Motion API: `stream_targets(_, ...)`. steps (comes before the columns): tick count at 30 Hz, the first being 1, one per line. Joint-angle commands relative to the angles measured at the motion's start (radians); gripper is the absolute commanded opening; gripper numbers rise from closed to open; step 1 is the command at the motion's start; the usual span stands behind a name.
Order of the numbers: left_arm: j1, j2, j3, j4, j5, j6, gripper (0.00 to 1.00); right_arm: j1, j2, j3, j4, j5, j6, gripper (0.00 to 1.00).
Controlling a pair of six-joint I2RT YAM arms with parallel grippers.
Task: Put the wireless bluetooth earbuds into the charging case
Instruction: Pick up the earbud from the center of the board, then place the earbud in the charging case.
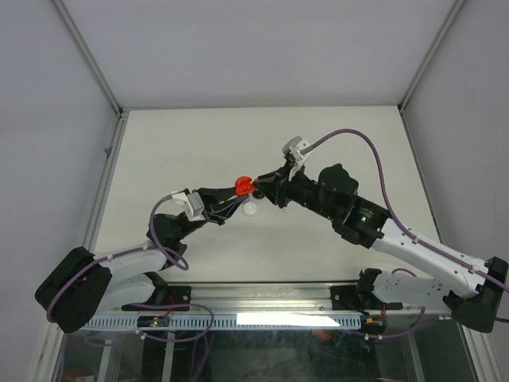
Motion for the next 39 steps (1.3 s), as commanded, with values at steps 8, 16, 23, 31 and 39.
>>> stream_targets(8,-0.008,0.004,0.035,0.093,0.035,-0.008,0.0,0.057,0.066,0.021,0.126,0.043,-0.047,0.14)
stream_targets(16,-0.008,0.005,0.032,0.109,0.049,-0.026,0.0,0.064,0.084,0.004,0.141,0.083,-0.058,0.14)
stream_targets(23,-0.008,0.009,0.023,0.1,0.025,-0.023,0.0,0.065,0.032,0.003,0.148,0.085,-0.058,0.14)
stream_targets(31,-0.009,0.009,0.024,0.101,0.028,-0.031,0.0,0.065,0.034,0.005,0.155,0.078,-0.05,0.14)
stream_targets(39,-0.008,0.008,0.03,0.102,0.042,-0.046,0.0,0.064,0.072,-0.008,0.178,0.069,-0.034,0.14)
